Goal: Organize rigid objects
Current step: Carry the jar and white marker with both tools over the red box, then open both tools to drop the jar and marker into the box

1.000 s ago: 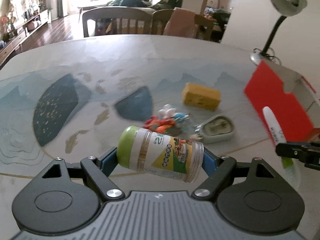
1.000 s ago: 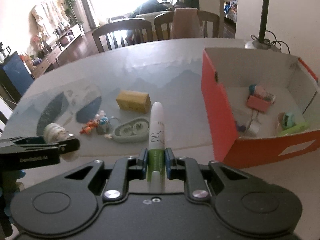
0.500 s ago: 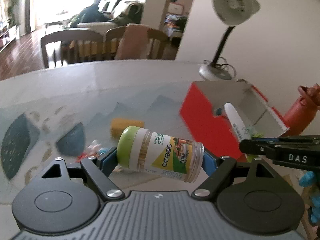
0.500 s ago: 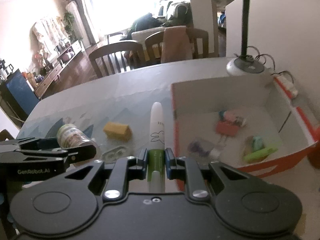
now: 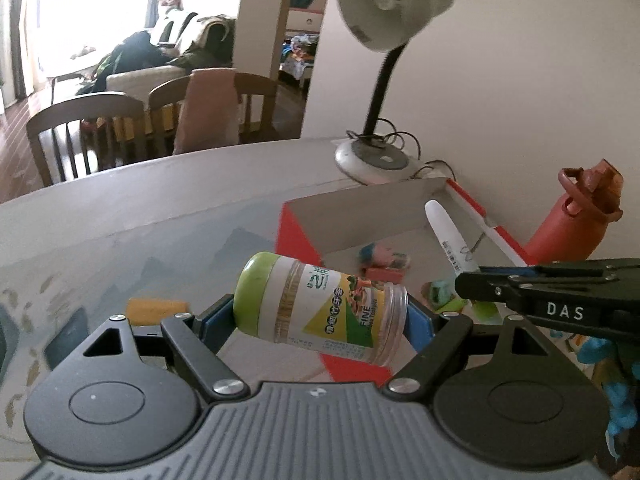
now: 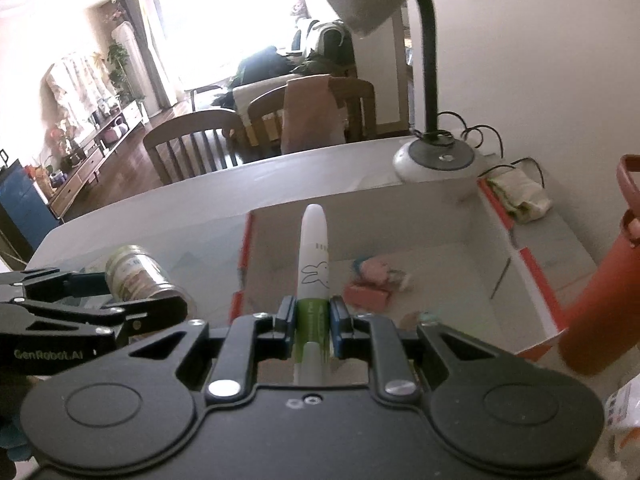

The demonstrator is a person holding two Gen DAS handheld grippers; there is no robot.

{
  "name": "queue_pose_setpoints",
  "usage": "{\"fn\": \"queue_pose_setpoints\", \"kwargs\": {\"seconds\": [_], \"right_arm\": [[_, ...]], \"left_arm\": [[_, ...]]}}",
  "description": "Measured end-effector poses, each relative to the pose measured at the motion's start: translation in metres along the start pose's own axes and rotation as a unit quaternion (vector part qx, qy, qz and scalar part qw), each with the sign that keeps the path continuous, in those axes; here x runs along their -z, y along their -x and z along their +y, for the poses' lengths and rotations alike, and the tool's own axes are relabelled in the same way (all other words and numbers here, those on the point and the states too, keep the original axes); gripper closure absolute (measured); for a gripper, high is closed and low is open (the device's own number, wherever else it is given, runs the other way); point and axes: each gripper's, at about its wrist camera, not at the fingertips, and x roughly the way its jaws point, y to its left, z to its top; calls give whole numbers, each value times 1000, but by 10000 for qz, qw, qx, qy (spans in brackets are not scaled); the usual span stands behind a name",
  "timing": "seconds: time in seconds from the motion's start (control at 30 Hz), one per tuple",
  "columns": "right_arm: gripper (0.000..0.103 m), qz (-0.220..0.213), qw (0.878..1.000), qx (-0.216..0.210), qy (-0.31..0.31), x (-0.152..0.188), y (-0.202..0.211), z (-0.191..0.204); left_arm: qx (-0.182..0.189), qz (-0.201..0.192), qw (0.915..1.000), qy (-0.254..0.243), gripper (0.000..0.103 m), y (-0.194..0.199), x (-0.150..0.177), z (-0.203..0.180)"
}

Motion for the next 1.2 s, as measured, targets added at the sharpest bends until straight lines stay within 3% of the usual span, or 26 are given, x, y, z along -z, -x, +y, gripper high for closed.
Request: {"fn": "queue_pose_setpoints", "kwargs": {"seconds": [0.47, 0.9, 1.2], "right_arm": [[86, -8, 9996, 281, -50, -18, -19, -66], [86, 378, 9984, 382, -171, -36, -72, -94], [86, 902, 9947, 486, 120, -30, -112, -96]], "left_arm": [[78, 194, 9982, -571, 18, -59, -35, -59], [63, 1138, 9909, -710, 18, -146, -30, -83], [24, 1563, 9851, -717, 18, -180, -26, -93]]}}
